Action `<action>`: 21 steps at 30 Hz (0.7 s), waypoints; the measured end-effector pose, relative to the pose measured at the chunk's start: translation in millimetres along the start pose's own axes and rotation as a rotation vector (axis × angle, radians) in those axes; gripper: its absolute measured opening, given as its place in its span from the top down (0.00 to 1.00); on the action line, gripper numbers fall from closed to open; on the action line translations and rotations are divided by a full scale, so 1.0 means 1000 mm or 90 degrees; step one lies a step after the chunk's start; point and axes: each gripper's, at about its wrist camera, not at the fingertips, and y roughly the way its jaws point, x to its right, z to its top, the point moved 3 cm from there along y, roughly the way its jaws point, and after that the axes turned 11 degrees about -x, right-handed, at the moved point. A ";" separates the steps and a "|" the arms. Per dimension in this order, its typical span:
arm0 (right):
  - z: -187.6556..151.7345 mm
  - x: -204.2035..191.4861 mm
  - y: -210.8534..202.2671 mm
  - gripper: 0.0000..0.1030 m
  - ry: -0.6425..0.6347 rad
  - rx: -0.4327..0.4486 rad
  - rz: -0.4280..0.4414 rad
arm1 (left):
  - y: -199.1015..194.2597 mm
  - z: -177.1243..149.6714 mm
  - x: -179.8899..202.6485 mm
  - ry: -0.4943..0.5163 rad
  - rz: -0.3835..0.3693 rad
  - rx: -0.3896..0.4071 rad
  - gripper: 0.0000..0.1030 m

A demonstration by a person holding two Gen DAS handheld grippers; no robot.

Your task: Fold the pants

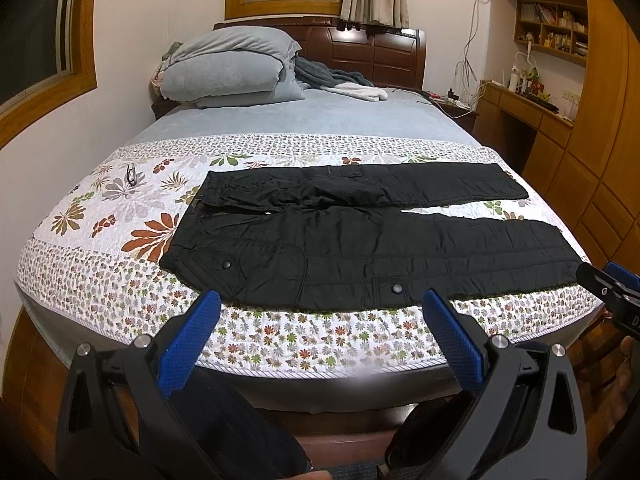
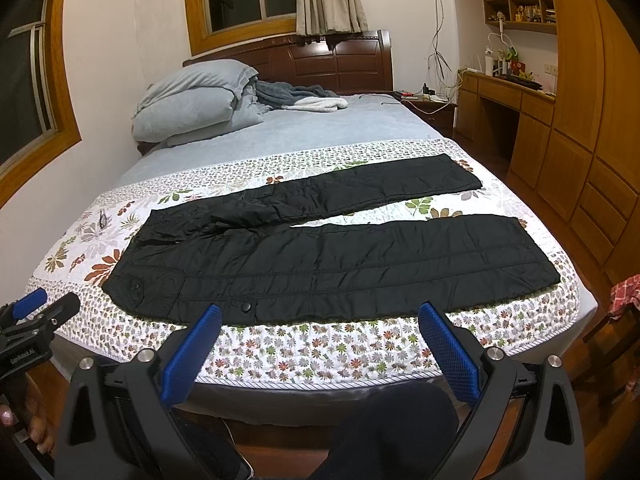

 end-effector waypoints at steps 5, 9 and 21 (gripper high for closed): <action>-0.002 0.003 -0.002 0.03 0.001 0.000 0.000 | 0.000 0.001 0.001 -0.001 0.000 0.000 0.02; -0.002 0.002 -0.002 0.03 0.001 -0.002 -0.001 | 0.001 0.001 0.001 0.000 0.000 -0.001 0.03; -0.003 0.003 0.001 0.03 0.003 -0.007 -0.001 | 0.002 -0.001 0.000 0.001 0.001 -0.001 0.03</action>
